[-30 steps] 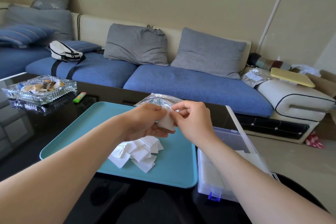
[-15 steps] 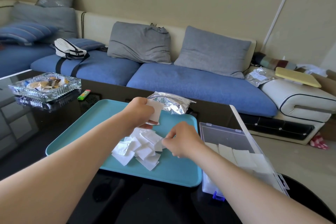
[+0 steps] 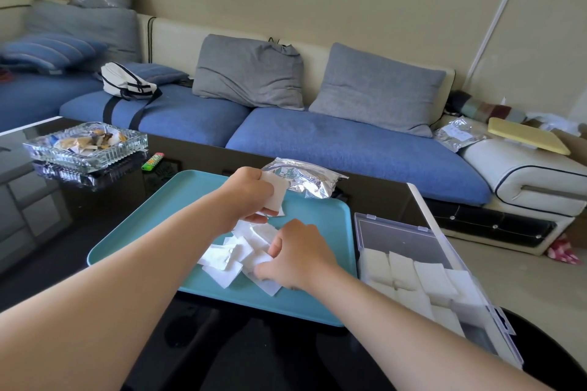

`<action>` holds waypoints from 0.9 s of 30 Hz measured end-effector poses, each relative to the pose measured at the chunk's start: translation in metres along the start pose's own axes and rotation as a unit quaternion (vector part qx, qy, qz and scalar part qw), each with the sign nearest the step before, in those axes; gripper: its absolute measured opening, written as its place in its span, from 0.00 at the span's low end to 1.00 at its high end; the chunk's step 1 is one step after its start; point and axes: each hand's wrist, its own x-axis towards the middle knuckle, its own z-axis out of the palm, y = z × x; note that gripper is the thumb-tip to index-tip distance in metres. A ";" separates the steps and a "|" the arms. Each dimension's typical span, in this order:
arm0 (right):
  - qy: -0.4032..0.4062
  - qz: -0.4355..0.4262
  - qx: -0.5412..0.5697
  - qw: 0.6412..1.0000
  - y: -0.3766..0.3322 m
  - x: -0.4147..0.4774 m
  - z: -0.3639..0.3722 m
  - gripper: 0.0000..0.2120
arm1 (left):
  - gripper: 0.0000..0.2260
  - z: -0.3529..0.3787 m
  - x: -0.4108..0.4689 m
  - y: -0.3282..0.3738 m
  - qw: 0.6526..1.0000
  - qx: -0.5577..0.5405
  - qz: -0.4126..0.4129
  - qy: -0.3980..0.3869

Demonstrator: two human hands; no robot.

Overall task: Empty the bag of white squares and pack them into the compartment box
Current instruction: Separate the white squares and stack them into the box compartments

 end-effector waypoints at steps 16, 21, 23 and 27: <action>-0.005 -0.036 0.054 0.998 0.027 -0.006 -0.067 0.10 | 0.12 0.006 -0.008 -0.007 0.989 0.114 0.030 -0.087; 0.105 -0.101 0.120 0.982 0.035 0.000 -0.076 0.14 | 0.12 0.008 -0.009 -0.005 0.987 0.086 0.038 -0.127; 0.148 -0.139 0.159 0.966 0.038 0.002 -0.079 0.10 | 0.13 0.010 -0.010 -0.002 0.986 0.050 0.027 -0.157; 0.224 -0.172 0.186 0.941 0.043 0.006 -0.082 0.09 | 0.14 0.015 -0.014 0.004 0.974 -0.050 0.001 -0.220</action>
